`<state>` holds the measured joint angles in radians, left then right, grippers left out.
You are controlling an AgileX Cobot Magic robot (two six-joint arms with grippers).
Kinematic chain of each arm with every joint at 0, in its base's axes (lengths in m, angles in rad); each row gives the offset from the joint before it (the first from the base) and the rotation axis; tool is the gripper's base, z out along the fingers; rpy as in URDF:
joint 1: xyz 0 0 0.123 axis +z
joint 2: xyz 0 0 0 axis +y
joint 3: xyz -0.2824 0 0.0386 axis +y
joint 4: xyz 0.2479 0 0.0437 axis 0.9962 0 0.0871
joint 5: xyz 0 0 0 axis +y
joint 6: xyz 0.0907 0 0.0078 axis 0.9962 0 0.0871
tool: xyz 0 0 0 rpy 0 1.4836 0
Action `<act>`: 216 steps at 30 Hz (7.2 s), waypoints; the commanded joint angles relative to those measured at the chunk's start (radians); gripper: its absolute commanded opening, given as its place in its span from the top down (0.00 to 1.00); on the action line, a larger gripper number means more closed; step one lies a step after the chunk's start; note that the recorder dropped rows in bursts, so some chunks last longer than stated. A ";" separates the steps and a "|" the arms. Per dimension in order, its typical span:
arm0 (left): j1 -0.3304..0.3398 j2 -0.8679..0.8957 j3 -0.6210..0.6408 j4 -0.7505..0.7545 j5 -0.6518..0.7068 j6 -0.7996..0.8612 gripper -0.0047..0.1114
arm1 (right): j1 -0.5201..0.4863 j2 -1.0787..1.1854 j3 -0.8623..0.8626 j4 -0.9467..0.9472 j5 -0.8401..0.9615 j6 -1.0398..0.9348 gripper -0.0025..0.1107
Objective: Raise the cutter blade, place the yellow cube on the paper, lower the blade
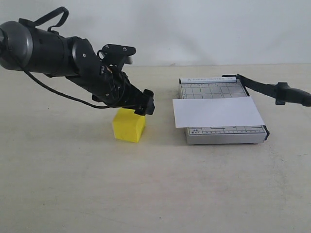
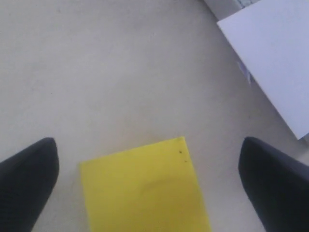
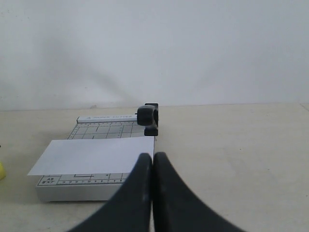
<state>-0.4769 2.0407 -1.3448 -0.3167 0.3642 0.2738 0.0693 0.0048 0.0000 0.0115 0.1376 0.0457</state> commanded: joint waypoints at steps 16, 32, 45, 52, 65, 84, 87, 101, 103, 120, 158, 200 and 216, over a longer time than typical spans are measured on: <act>0.001 0.045 -0.005 -0.008 0.003 -0.012 0.14 | -0.001 -0.005 0.000 0.002 -0.009 -0.001 0.98; 0.001 -0.043 -0.052 0.108 0.065 -0.012 0.14 | -0.001 -0.005 0.000 0.002 -0.009 -0.001 0.98; -0.172 -0.078 -0.174 0.119 0.099 0.048 0.45 | -0.001 -0.005 0.000 0.002 -0.009 -0.001 0.98; -0.314 -0.044 -0.175 0.119 -0.137 0.048 0.85 | -0.001 -0.005 0.000 0.002 -0.009 -0.001 0.98; -0.353 0.226 -0.391 0.127 -0.161 0.057 0.92 | -0.001 -0.005 0.000 0.002 -0.009 -0.001 0.98; -0.319 0.432 -0.575 0.202 -0.130 0.063 0.92 | -0.001 -0.005 0.000 0.002 -0.009 -0.001 0.98; -0.319 0.446 -0.575 0.202 -0.135 0.036 0.92 | -0.001 -0.005 0.000 0.002 -0.009 -0.001 0.98; -0.326 0.453 -0.575 0.174 -0.180 0.032 0.92 | -0.001 -0.005 0.000 0.002 -0.009 -0.001 0.98; -0.327 0.457 -0.575 0.170 -0.185 0.032 0.92 | -0.001 -0.005 0.000 0.002 -0.009 -0.001 0.98; -0.382 0.499 -0.575 0.185 -0.234 0.059 0.92 | -0.001 -0.005 0.000 0.002 -0.009 -0.001 0.98; -0.382 0.399 -0.575 0.228 -0.336 0.057 0.45 | -0.001 -0.005 0.000 0.002 -0.009 -0.001 0.98; -0.144 0.150 -0.573 0.487 0.672 -0.622 0.11 | -0.001 -0.005 0.000 0.002 -0.009 -0.001 0.98; -0.035 0.189 -0.480 0.443 0.704 -0.579 0.11 | -0.001 -0.005 0.000 0.002 -0.009 -0.001 0.98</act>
<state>-0.5129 2.2224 -1.8302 0.1620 1.0750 -0.3230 0.0693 0.0048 0.0000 0.0152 0.1376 0.0457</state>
